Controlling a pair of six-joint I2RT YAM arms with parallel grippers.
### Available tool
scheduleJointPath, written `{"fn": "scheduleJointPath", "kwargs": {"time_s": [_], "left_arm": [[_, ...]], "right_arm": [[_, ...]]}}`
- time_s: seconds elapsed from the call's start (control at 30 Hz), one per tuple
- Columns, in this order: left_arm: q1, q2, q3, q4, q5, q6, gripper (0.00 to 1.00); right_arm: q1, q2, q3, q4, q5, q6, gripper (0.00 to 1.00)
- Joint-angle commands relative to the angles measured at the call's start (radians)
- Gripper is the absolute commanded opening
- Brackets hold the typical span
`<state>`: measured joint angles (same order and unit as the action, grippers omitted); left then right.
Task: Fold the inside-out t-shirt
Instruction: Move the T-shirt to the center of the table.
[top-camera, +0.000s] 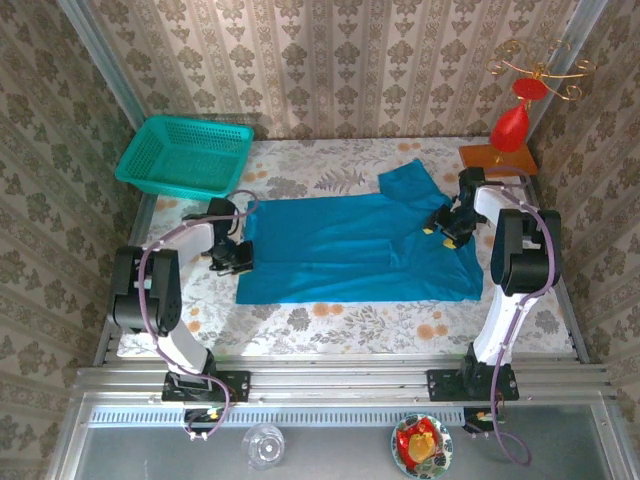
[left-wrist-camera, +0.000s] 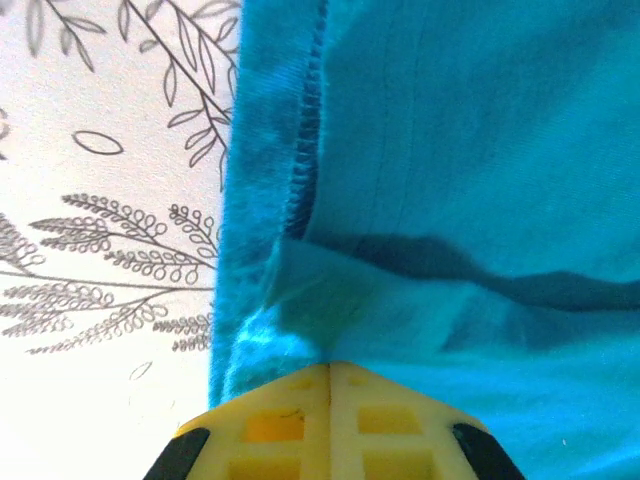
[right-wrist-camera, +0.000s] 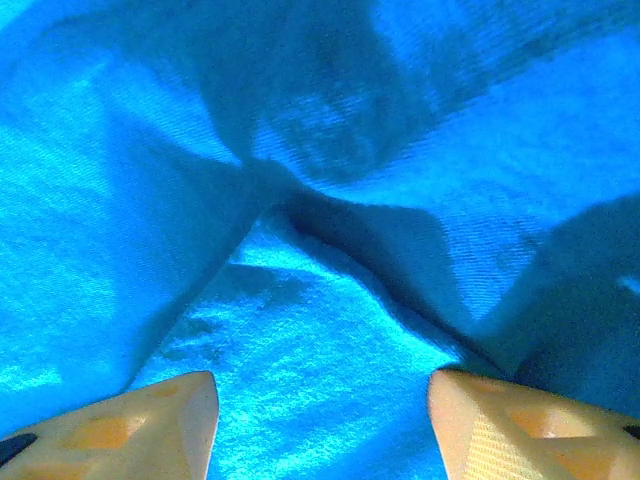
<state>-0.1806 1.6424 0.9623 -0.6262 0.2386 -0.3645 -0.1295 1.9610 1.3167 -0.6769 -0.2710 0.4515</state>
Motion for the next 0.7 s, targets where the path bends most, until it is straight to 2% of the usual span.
{"fn": "scheduleJointPath", "kwargs": {"time_s": [0.0, 0.17, 0.33, 0.53, 0.67], "left_arm": [[0.018, -0.104, -0.012, -0.043, -0.011, 0.007, 0.06], [0.041, -0.202, -0.086, -0.079, -0.003, -0.003, 0.14], [0.036, -0.247, -0.177, -0.074, 0.005, -0.019, 0.18], [0.021, -0.242, -0.206, -0.033, 0.085, -0.065, 0.26], [0.022, -0.237, -0.23, -0.013, 0.102, -0.072, 0.28]], "right_arm": [[-0.018, 0.019, 0.006, -0.028, 0.081, -0.003, 0.61], [-0.025, 0.001, 0.025, -0.057, 0.105, -0.026, 0.61], [-0.024, -0.036, 0.025, -0.054, 0.065, -0.018, 0.61], [-0.022, -0.103, 0.018, -0.063, 0.026, -0.004, 0.61], [-0.022, -0.152, 0.016, -0.078, 0.016, 0.002, 0.61]]}}
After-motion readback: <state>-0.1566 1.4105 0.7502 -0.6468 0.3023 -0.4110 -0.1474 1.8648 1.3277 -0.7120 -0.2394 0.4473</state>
